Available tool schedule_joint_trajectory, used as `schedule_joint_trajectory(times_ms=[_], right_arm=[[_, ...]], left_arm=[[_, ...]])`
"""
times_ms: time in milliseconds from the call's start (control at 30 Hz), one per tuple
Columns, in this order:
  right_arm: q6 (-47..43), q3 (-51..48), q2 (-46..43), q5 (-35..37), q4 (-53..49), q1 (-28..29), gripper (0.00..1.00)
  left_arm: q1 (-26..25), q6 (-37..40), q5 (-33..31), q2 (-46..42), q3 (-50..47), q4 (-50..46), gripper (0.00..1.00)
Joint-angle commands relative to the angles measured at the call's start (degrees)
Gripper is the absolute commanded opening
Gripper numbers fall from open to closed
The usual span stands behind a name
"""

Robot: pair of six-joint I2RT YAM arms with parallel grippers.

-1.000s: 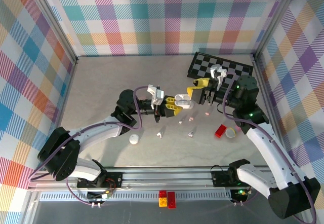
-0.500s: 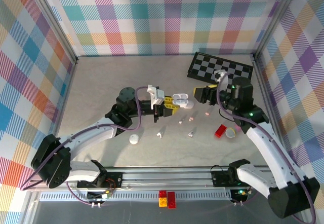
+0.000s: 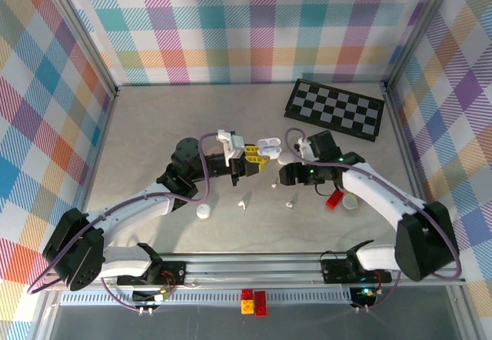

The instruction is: Insert the wireless bluetooth earbuds into the charging case

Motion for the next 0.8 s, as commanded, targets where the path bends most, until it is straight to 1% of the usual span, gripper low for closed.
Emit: schedule_joint_trajectory(times_ms=[0,200,367,500,600,667,767], right_arm=[[-0.5,0.2,3.1,0.2,-0.3,1.5,0.75],[-2.7,1.4,9.6,-1.7,0.6,3.4,0.74],[-2.6,2.8,15.1,-4.0,1.1,4.3,0.69],[-2.1,3.5,18.5,-4.0,1.1,4.9,0.67],[-1.6,2.8,18.8,-3.7,0.7,5.3,0.66],[-0.7,1.6,17.9,-2.7,0.6,5.4,0.64],[0.6,0.1,16.3,-2.2,0.2,5.8,0.63]], left_arm=[[0.6,0.1,2.5,-0.7,1.1,1.3,0.0],[1.2,0.9,2.5,-1.6,0.0,0.4,0.0],[1.4,1.6,0.9,-2.1,-0.8,0.5,0.0],[1.6,1.6,0.9,-2.2,-0.9,0.4,0.0],[1.7,1.5,0.3,-2.4,-0.8,-0.5,0.0],[1.8,0.9,-1.3,-2.5,-0.9,-0.5,0.0],[2.1,-0.6,-2.8,-2.4,-1.9,2.2,0.0]])
